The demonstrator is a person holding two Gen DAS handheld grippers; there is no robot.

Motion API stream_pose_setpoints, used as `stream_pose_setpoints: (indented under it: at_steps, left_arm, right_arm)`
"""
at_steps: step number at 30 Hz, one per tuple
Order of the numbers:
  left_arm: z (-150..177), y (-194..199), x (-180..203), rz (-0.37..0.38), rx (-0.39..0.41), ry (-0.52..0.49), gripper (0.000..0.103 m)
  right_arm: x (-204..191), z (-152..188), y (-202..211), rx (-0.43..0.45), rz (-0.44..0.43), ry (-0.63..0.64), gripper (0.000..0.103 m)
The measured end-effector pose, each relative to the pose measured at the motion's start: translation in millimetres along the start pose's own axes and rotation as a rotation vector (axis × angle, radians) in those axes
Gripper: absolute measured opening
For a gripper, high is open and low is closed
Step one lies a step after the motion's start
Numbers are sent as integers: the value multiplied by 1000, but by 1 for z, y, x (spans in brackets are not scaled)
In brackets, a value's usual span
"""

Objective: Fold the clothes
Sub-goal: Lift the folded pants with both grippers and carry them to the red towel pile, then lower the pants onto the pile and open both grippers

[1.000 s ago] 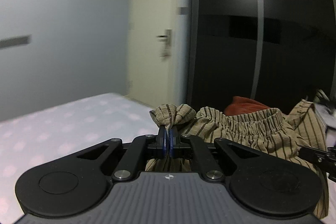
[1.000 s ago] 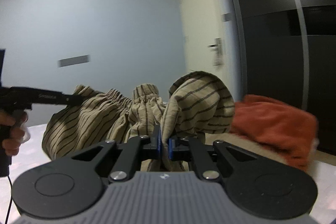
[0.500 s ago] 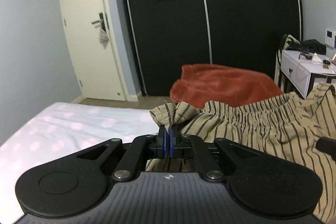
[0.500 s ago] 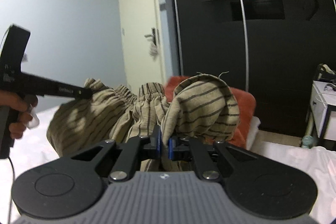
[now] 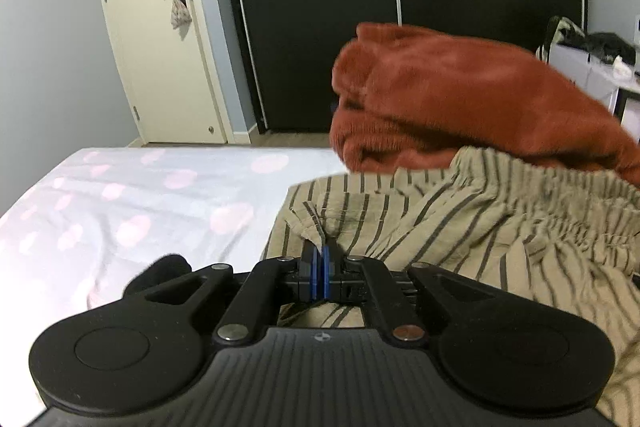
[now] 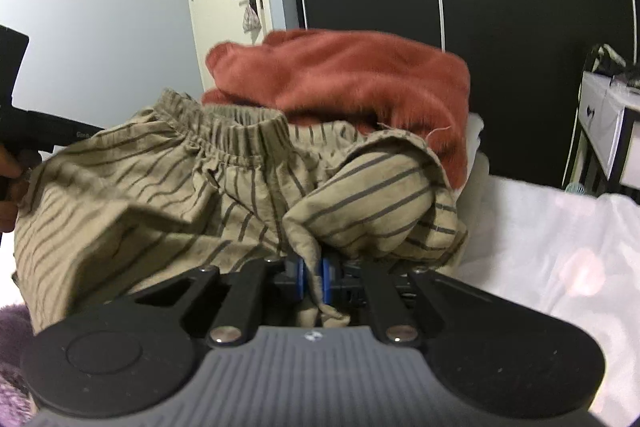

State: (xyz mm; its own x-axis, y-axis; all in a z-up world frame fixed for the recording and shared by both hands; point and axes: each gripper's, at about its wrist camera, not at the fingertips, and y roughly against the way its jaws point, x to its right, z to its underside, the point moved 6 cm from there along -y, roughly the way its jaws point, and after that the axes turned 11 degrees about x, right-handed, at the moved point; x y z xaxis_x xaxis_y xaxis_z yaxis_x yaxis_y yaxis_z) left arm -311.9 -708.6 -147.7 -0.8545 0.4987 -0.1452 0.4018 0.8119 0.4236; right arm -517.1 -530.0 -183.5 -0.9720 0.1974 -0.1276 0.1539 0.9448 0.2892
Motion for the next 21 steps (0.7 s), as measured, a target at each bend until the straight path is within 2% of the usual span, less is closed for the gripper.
stream_pose_setpoints:
  at_steps: [4,9,11,13,18,21]
  left_arm:
    - [9,-7,-2,-12,-31,18,2]
    - [1,-4,2,-32,-60,-22,3]
    - [-6,4,0,-43,-54,-18,3]
    - [-13,15,-3,-58,-46,-18,11]
    - [-39,55,-8,-117,-8,-34,20]
    - [-56,85,-9,-132,25,-21,30]
  right_arm:
    - [0,4,-5,-11,-6,-6,11]
    - [5,-1,-4,-38,-17,-38,13]
    - [7,-7,2,-38,-16,-41,20]
    - [11,-13,10,-33,-12,-53,40]
    - [20,-33,38,4,0,-59,49]
    - [26,-48,57,38,15,-61,55]
